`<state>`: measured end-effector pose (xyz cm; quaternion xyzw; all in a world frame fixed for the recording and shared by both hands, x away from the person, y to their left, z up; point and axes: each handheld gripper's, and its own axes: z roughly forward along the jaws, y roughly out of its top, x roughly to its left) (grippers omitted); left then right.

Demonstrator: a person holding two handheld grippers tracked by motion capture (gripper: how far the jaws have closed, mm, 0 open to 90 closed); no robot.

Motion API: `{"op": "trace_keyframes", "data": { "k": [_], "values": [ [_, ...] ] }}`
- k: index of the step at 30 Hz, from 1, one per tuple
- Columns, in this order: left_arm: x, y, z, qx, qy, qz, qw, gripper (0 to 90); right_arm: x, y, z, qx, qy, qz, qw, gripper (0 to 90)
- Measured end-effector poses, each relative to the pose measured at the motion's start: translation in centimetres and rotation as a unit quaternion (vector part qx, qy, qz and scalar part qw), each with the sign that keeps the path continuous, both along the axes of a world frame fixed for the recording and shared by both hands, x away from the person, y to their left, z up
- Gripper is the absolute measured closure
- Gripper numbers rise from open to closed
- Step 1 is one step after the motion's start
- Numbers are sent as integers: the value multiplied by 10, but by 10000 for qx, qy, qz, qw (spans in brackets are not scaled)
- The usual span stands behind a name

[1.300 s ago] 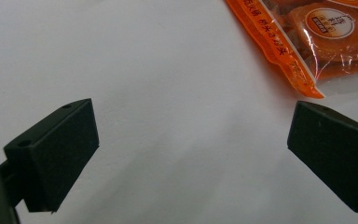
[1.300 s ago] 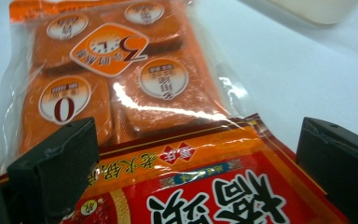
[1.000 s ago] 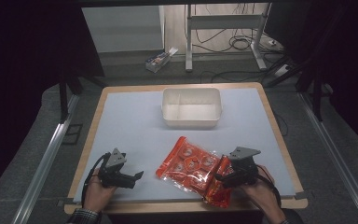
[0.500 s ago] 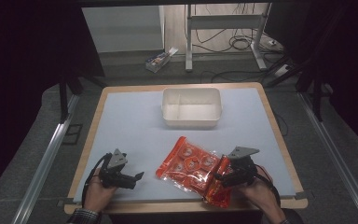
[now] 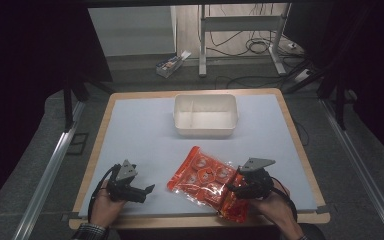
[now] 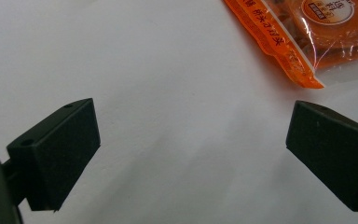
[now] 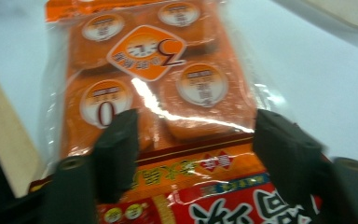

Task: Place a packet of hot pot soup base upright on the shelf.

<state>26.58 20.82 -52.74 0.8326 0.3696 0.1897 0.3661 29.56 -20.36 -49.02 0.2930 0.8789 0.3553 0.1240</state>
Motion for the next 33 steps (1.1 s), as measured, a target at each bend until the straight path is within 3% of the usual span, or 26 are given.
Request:
{"op": "trace_keyframes", "data": {
  "k": [1,5,8,9,10,11,14,25,29,33],
  "values": [
    [0,0,0,5,-2,-3,10000,27,-3,3,2,-73,-30,140,9999,458],
    [0,-1,0,17,-5,-11,10000,27,-8,9,4,-68,69,355,9993,529],
    [0,-1,0,36,-7,-31,10000,28,-12,15,4,-168,107,552,9983,638],
    [0,-1,-1,36,-14,-33,10000,29,-13,19,3,-279,200,574,9978,732],
    [0,-2,-1,37,-14,-36,10000,29,-13,19,3,-279,200,574,9978,732],
    [0,-2,-1,39,-17,-36,10000,29,-16,22,2,-333,232,678,9969,827],
    [0,-1,0,29,-19,-37,10000,30,-20,28,3,-365,237,849,9954,887],
    [0,-2,0,43,-28,-54,10000,31,-28,45,-5,-480,474,1207,9904,889],
    [-1,-2,0,51,-27,-57,10000,32,-31,50,-8,-503,567,1382,9875,889],
    [-1,-2,0,55,-25,-60,10000,32,-35,59,-16,-705,630,1634,9820,890]
  ]
}}
